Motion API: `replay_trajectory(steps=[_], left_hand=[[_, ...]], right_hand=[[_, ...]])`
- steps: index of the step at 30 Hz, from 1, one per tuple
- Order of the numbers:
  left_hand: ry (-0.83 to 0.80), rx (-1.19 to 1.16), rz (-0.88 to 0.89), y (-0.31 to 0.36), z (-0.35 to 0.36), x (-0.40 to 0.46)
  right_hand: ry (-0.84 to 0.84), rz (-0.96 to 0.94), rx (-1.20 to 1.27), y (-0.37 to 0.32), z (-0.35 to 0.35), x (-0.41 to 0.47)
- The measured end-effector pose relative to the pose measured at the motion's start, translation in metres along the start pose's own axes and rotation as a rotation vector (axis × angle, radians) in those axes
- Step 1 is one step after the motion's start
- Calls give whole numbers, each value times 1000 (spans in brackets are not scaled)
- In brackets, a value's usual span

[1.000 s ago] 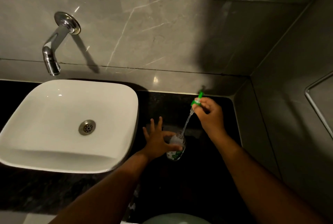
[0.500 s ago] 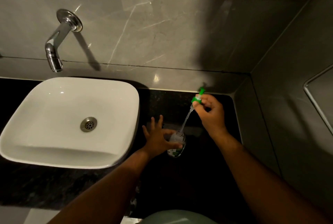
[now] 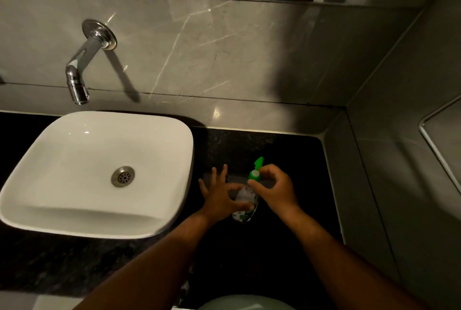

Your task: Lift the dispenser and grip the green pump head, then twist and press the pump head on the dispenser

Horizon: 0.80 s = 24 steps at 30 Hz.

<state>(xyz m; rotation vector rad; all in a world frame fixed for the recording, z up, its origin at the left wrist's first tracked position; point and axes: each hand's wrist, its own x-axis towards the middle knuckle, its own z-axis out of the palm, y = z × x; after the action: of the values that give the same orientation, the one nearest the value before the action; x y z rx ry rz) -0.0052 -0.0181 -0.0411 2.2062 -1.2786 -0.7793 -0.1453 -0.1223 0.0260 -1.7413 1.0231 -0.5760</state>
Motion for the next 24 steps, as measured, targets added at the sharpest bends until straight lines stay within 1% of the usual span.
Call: replay_trajectory(steps=[5, 10, 14, 15, 18, 20, 22, 24], left_hand=[[12, -12, 7, 2, 2, 0], [14, -52, -6, 3, 3, -1], [9, -35, -49, 5, 0, -1], [4, -37, -64, 5, -1, -1], [-13, -42, -91, 6, -5, -3], [-21, -36, -91, 6, -6, -4], [-14, -29, -85, 6, -6, -4], [-5, -24, -84, 6, -4, -5]], right_hand=[[33, 33, 64, 2, 1, 4], [-105, 75, -29, 6, 4, -1], [-118, 109, -24, 3, 7, -1], [-131, 116, -1, 1, 7, -1], [-185, 156, 182, 0, 6, -3], [-210, 174, 237, 0, 4, -4], [-182, 175, 231, -1, 5, -3], [-106, 149, 166, 0, 8, -2]])
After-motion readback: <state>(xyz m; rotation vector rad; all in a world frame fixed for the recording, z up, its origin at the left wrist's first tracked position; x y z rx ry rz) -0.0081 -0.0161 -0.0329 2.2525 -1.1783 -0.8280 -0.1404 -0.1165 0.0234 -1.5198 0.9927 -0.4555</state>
